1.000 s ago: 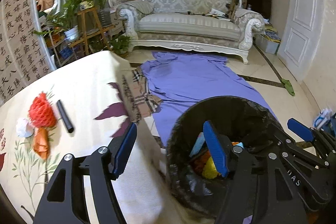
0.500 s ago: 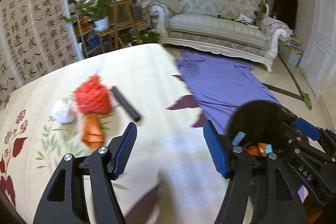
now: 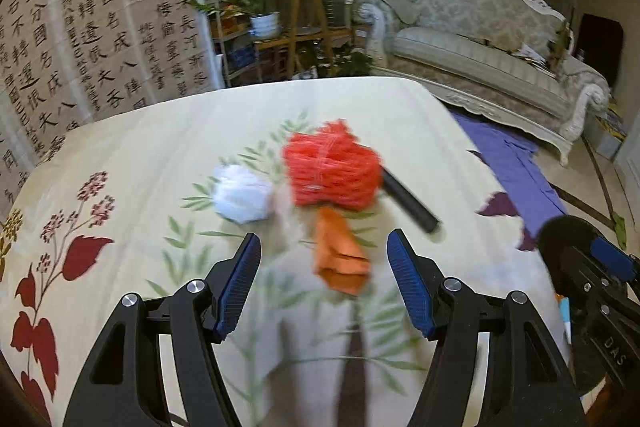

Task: Collect trash
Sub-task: 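Move both grippers back over the bed toward the white bag and orange net, then grasp the orange net with the right gripper while the left grasps the white plastic bag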

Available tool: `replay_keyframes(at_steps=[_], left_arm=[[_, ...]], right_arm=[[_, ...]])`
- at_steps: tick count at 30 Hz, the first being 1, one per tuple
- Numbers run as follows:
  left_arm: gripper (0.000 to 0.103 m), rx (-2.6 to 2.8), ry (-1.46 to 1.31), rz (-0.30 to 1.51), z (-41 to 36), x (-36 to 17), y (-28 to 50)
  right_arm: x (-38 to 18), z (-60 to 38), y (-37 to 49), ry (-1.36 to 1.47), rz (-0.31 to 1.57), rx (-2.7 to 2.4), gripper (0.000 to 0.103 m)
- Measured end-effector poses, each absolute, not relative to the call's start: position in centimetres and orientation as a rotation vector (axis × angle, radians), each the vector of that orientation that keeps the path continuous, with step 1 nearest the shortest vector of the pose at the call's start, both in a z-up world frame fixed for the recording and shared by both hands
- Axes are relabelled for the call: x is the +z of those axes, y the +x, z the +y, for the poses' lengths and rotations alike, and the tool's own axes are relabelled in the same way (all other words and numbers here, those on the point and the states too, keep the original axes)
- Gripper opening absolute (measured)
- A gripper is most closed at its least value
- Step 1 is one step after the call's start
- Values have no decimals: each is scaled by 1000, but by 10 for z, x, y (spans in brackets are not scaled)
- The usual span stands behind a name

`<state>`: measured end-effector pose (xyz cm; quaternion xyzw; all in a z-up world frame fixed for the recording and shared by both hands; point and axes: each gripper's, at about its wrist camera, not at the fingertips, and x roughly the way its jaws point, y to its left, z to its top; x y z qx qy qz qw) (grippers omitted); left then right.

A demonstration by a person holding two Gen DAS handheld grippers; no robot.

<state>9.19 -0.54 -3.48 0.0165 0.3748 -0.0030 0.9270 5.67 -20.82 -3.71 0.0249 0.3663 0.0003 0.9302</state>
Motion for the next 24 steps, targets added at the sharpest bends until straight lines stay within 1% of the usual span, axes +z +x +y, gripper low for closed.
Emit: replay_keyframes(at_steps=[10,17,19,24], left_arm=[[64,52,11,792,42,-39,110],[65,41,17,808,55,-44,124],[67,24,11,816,58,-45,130],[66,-18,-12,842,61,-47,142]], right_arm=[[-26,-156,80,1,742,96,49],[-19,-127,100,-29,732,146,49],[-18,-121,106,-33,733,155,49],[-17,-110,117,-45,735,174,49]])
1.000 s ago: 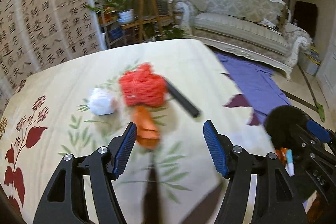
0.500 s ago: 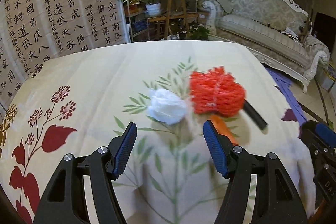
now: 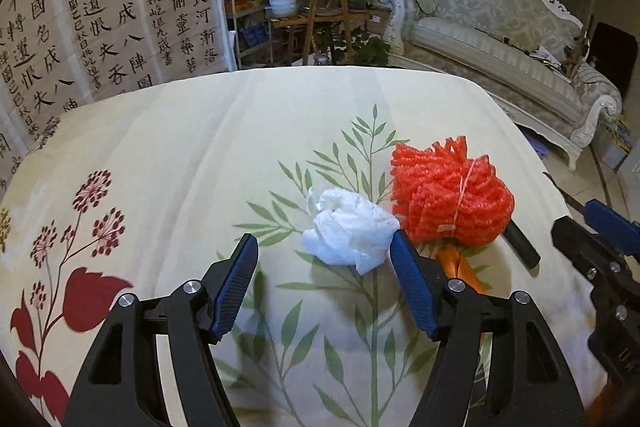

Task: Collect trash
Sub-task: 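Grasp the orange net with the right gripper while the left grasps the white plastic bag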

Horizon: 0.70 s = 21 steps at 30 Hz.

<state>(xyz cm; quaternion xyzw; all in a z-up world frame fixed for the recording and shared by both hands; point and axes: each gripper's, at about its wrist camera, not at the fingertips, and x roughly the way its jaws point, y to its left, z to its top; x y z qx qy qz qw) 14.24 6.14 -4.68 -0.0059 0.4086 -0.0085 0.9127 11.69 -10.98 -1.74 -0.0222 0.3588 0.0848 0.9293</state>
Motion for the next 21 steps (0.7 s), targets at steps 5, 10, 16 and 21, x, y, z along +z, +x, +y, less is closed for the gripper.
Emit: replay_keyframes(at_steps=[5,10,16,21], left_arm=[[37,-63,2,843,61,-48,145],[32,-45,-5,816,68,-43,141],[32,18,-24,793,96,-36,136],[32,81,-31,785,122,-35,133]], right_arm=[[-17,-98,124,-55,737,187,50],[-17,-88,129,-65,739,203,50],[-14,-73,132,-75,729,231,59],[-14,-60,140,-87,725,258,66]])
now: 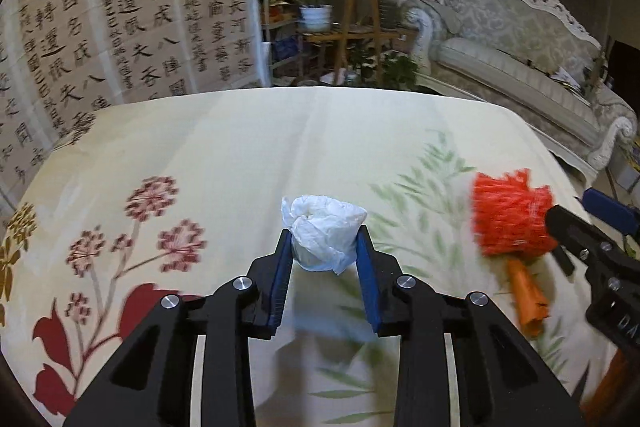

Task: Collect trash
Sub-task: 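Grasp the orange net with the right gripper while the left grasps the white plastic bag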

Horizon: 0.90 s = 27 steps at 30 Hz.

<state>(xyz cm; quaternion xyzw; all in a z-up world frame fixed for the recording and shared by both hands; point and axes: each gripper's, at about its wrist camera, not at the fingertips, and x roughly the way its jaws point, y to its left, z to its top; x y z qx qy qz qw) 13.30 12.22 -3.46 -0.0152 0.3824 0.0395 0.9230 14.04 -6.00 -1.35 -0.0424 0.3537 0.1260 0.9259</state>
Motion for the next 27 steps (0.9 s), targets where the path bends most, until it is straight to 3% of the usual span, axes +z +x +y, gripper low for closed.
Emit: replay_keyframes(at_steps=[8,11,15,27], left_arm=[[32,112,-68,801,145,-40,129],[32,106,-63,799,144,-40,129],[32,106,-63,794,143,-40,129],[32,75,-57,762,123,-27,107]], right_arm=[[-33,-41,160,-131,790,269,67],[-38,-37,161,-147,805,270,57],[-38,-34,158,-170,794,268,53],[-10,-73,115,-109,720,216,53]])
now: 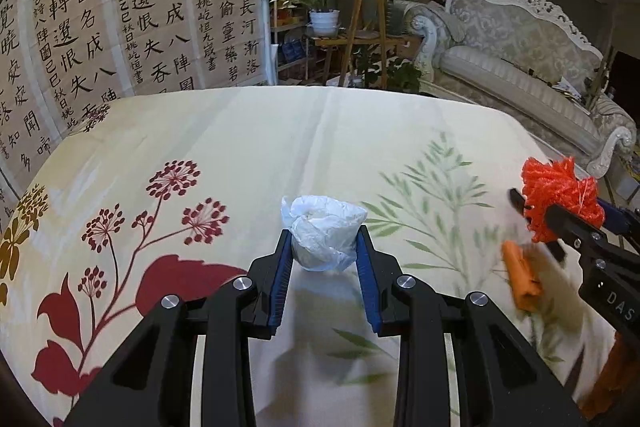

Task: Collect trash
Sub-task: 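Grasp the orange net with the right gripper while the left grasps the white plastic bag, then carry the white bag and orange net over the bin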

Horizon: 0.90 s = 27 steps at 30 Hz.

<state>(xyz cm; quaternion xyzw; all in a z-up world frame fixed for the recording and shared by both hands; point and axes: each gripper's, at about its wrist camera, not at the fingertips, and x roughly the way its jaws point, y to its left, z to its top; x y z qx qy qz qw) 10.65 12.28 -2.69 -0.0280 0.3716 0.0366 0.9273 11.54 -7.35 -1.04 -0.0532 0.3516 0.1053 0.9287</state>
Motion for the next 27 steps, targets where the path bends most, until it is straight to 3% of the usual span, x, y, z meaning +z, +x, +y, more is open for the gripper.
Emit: replay_keyframes(at_steps=[27], left_arm=[[32,-268,60,682,-44,-7,21]], right_arm=[[-17,-226,-10,29,705,-102,53]])
